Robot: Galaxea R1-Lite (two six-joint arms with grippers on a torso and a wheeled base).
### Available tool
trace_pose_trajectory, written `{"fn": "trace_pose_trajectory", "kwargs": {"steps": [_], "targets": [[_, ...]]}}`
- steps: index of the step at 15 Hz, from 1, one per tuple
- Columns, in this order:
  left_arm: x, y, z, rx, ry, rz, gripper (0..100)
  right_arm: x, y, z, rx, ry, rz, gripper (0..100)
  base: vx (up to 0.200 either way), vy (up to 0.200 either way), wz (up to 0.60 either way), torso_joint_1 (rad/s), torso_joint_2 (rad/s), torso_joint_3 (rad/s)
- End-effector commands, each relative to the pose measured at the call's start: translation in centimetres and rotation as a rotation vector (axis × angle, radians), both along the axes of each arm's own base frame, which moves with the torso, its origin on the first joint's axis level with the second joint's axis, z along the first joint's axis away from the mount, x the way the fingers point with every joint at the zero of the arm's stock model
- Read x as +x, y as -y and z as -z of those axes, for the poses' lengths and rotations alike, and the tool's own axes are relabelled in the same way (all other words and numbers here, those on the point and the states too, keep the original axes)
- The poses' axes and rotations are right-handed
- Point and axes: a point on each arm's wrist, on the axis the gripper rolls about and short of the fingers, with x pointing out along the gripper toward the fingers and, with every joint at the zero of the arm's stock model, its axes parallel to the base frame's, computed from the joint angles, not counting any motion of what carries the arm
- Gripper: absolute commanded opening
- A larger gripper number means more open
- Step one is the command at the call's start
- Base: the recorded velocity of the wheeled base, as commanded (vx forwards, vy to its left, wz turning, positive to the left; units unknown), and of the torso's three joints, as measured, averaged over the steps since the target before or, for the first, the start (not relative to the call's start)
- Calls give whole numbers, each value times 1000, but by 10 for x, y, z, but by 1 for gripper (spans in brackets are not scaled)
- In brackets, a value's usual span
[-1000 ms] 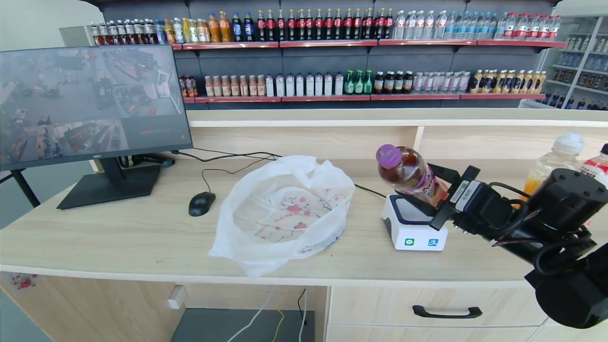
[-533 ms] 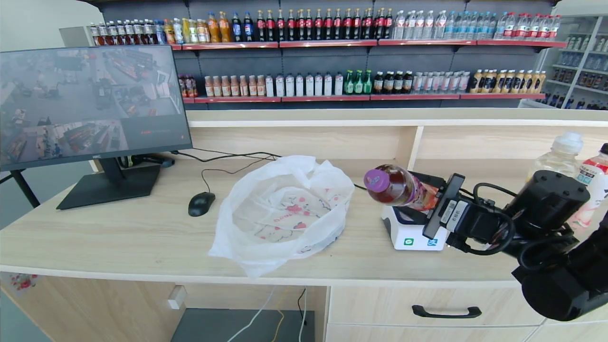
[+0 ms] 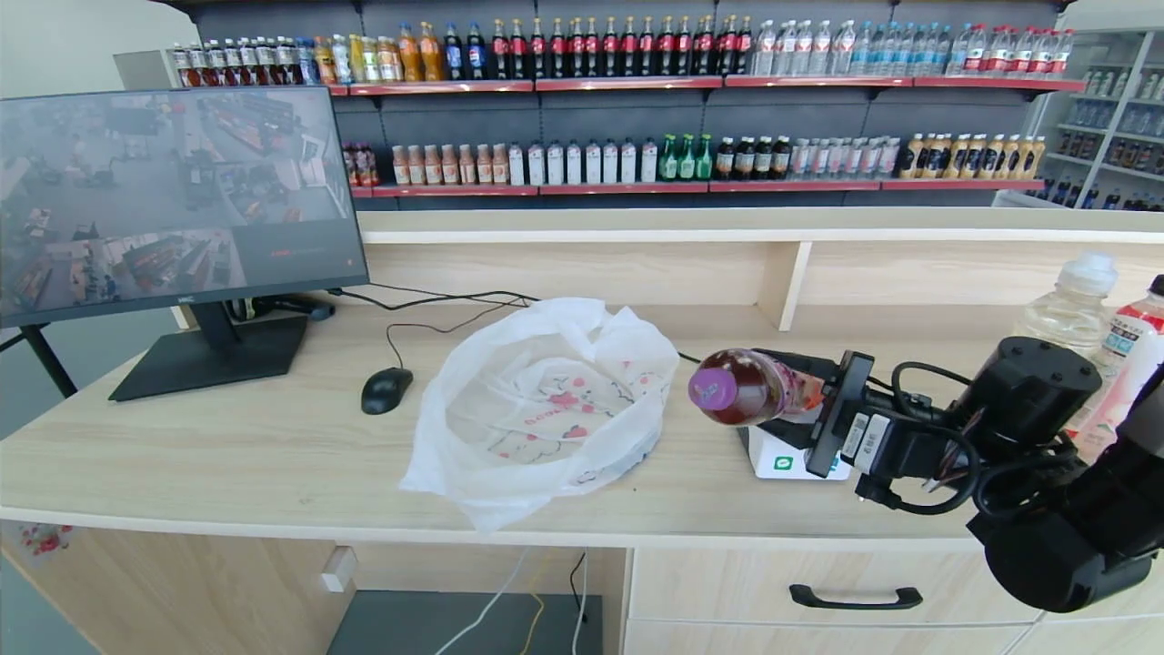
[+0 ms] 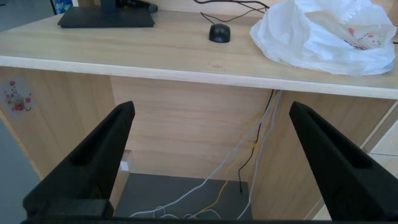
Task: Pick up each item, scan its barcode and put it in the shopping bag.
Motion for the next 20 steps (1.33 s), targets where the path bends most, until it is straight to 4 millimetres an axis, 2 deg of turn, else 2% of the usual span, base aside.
{"fn": "trace_pose_trajectory", "kwargs": {"steps": [1,6,13,20], "targets": [[0,0,0,0,0,0,100,1,1,2,-2,-8,4,0,0,0,0,0,0,0],[0,0,0,0,0,0,100,-5,9,9,-19,-31,22,0,0,0,0,0,0,0],[0,0,0,0,0,0,100,-7,10,11,-26,-35,25,0,0,0,0,0,0,0],[0,0,0,0,0,0,100,-12,11,-2,15,-47,22,0,0,0,0,0,0,0]]}}
